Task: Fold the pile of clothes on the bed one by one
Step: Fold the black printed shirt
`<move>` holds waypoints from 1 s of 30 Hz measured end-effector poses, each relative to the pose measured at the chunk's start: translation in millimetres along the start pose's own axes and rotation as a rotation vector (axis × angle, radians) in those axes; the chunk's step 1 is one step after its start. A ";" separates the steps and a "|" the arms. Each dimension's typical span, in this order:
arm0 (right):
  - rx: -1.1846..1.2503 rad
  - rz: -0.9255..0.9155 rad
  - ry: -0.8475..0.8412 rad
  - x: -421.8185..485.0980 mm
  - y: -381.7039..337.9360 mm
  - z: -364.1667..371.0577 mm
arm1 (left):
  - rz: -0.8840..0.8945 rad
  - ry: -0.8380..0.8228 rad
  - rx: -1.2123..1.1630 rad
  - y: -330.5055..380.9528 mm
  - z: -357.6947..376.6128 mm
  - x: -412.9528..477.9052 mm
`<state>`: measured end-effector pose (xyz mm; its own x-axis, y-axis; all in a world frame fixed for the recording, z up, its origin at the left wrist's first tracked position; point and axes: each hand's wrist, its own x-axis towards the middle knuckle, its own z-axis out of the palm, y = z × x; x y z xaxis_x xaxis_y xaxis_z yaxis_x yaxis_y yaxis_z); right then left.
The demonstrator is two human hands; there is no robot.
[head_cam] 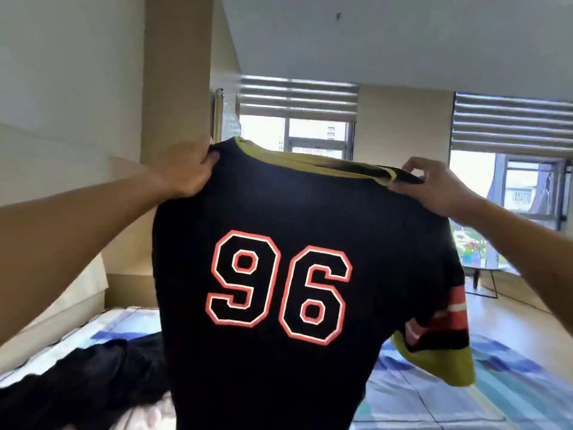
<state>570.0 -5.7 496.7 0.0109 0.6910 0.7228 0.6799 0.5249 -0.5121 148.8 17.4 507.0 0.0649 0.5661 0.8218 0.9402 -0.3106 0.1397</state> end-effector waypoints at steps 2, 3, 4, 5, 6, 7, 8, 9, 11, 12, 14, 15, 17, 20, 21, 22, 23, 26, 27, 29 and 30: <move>0.101 -0.021 -0.043 7.1 -22.2 -18.4 | -0.027 -0.060 -0.086 -0.2 -18.4 17.2; 0.144 -0.030 -0.056 9.1 -29.9 -24.9 | -0.044 -0.089 -0.159 0.9 -26.9 23.6; 0.174 -0.036 -0.062 10.2 -35.0 -27.9 | -0.054 -0.113 -0.237 3.3 -33.6 26.7; 0.186 -0.043 -0.059 11.4 -37.9 -29.5 | -0.072 -0.138 -0.314 7.0 -39.6 27.9; 0.189 -0.048 -0.051 11.3 -39.2 -28.8 | -0.087 -0.169 -0.388 11.8 -44.1 26.7; 0.185 -0.054 -0.047 11.4 -38.3 -27.4 | -0.105 -0.191 -0.453 15.5 -47.1 24.9; 0.178 -0.062 -0.046 10.5 -35.6 -24.3 | -0.111 -0.207 -0.496 19.3 -49.0 21.2; 0.165 -0.074 -0.042 9.6 -30.5 -21.0 | -0.111 -0.219 -0.520 21.9 -49.8 17.3; 0.126 -0.106 -0.005 9.4 -18.2 -14.1 | -0.086 -0.209 -0.502 22.1 -48.1 13.5; 0.115 -0.110 0.023 9.0 -12.9 -10.5 | -0.084 -0.194 -0.468 21.7 -46.5 12.6; 0.168 -0.072 0.082 6.5 -5.0 -4.2 | -0.107 -0.170 -0.429 21.5 -44.6 9.1; 0.212 -0.047 0.113 5.4 -2.4 -2.1 | -0.119 -0.172 -0.430 21.2 -42.9 8.2; 0.292 0.004 0.167 3.3 -0.5 0.3 | -0.112 -0.173 -0.448 20.1 -39.5 8.5; 0.401 0.068 0.188 2.3 -4.1 -0.2 | -0.074 -0.134 -0.445 20.4 -39.7 10.1; 0.409 0.077 0.191 2.7 -6.4 -1.8 | -0.051 -0.108 -0.432 22.0 -41.3 11.0; 0.406 0.079 0.190 3.0 -9.0 -3.8 | -0.015 -0.080 -0.409 24.8 -43.3 10.9; 0.388 0.074 0.180 3.0 -12.5 -6.8 | 0.029 -0.047 -0.380 26.9 -45.0 11.0; 0.361 0.009 0.115 2.2 -21.9 -18.2 | 0.162 -0.037 -0.314 27.5 -51.1 9.4; 0.346 -0.013 0.094 1.2 -25.0 -22.6 | 0.188 -0.071 -0.284 24.7 -53.6 9.1; 0.324 -0.038 0.034 -3.1 -28.5 -30.7 | 0.226 -0.163 -0.192 17.9 -57.3 6.8; 0.308 -0.041 -0.009 -5.9 -30.2 -34.5 | 0.246 -0.194 -0.144 14.2 -58.2 5.3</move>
<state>574.7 -42.8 523.9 -0.0191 0.6699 0.7422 0.4251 0.6773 -0.6004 143.1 -28.4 545.5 0.3592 0.5910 0.7222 0.8326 -0.5526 0.0381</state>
